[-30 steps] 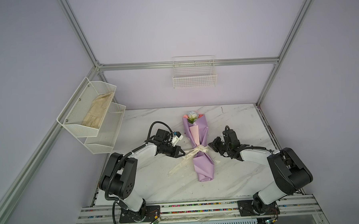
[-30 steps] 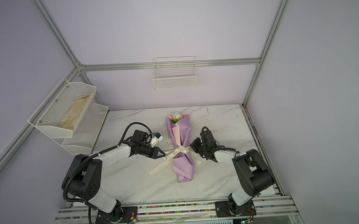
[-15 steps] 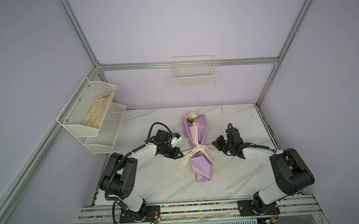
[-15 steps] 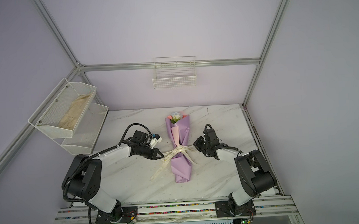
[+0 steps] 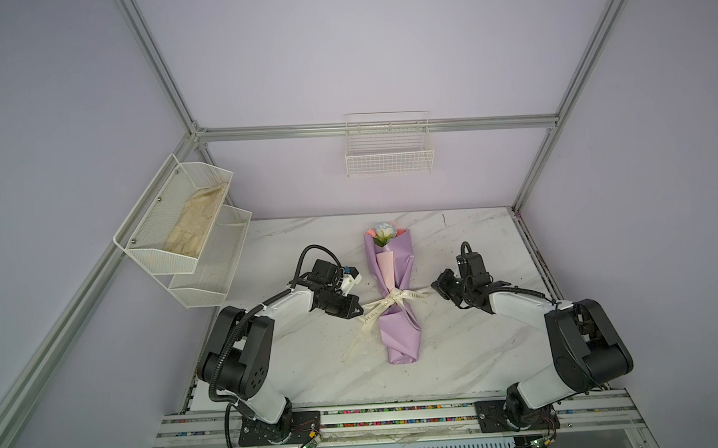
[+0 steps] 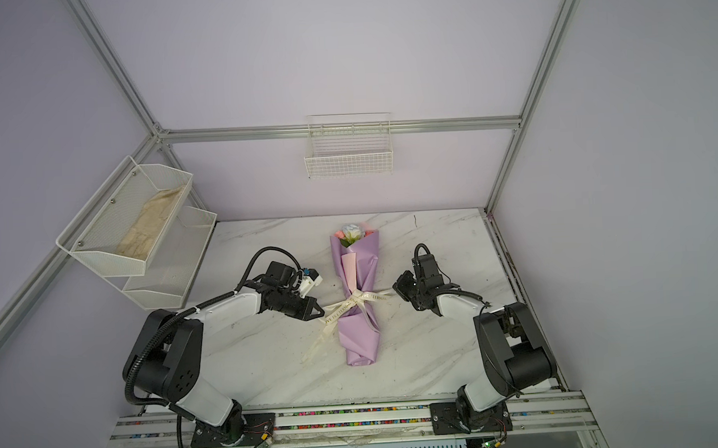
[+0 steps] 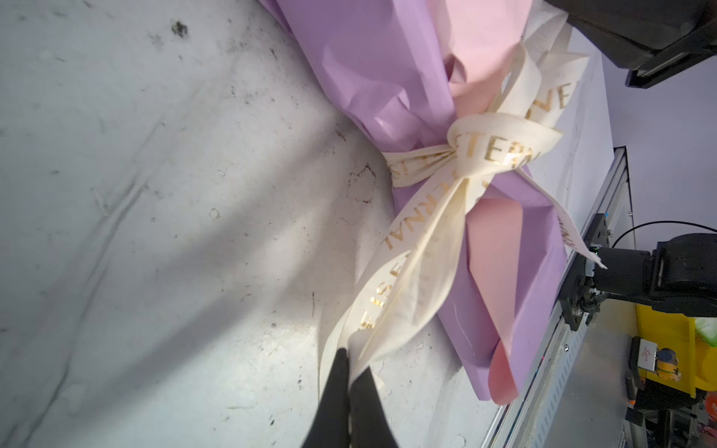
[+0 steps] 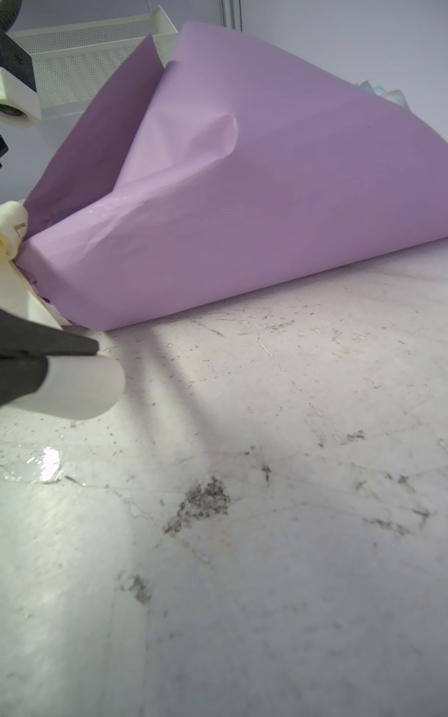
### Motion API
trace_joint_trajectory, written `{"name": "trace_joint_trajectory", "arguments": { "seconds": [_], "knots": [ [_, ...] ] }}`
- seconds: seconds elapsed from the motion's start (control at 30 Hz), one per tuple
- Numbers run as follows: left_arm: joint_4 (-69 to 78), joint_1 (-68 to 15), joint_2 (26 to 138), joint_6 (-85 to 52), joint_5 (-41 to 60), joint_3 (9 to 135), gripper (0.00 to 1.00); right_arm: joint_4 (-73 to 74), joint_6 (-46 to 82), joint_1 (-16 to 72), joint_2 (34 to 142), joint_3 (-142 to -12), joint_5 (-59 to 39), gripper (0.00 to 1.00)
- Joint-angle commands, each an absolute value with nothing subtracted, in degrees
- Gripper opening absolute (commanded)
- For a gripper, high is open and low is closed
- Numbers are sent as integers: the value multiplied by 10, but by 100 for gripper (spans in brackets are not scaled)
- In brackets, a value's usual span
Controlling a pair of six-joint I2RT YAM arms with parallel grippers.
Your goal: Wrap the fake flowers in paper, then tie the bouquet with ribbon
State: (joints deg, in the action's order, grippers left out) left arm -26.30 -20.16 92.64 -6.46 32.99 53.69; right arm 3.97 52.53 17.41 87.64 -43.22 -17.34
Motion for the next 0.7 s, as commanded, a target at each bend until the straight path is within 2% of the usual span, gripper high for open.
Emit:
{"name": "trace_joint_trajectory", "arguments": {
  "seconds": [0.0, 0.03, 0.17, 0.23, 0.27, 0.33, 0.37, 0.43, 0.5, 0.67],
  "knots": [
    [-270, -197, 886, -62, 319, 569, 0, 22, 504, 167, 867, -447, -165, 0],
    [-262, -197, 878, -58, 339, 570, 1, 23, 497, 167, 868, -449, -171, 0],
    [-228, -197, 868, -56, 435, 574, 21, 35, 486, 168, 883, -457, -207, 0],
    [-234, -197, 871, -54, 449, 580, 18, 49, 484, 168, 889, -457, -234, 0],
    [-235, -197, 870, -55, 444, 578, 19, 50, 480, 169, 891, -459, -243, 0],
    [-235, -197, 865, -55, 425, 572, 35, 45, 476, 169, 886, -463, -239, 0],
    [-234, -198, 859, -57, 409, 567, 39, 44, 475, 168, 883, -462, -237, 0],
    [-226, -197, 847, -61, 383, 552, 40, 47, 475, 168, 882, -462, -239, 0],
    [-200, -197, 831, -82, 352, 524, 46, 49, 476, 168, 887, -464, -246, 0],
    [-121, -199, 773, -119, 318, 447, 54, 54, 480, 168, 891, -462, -252, 0]
  ]
}}
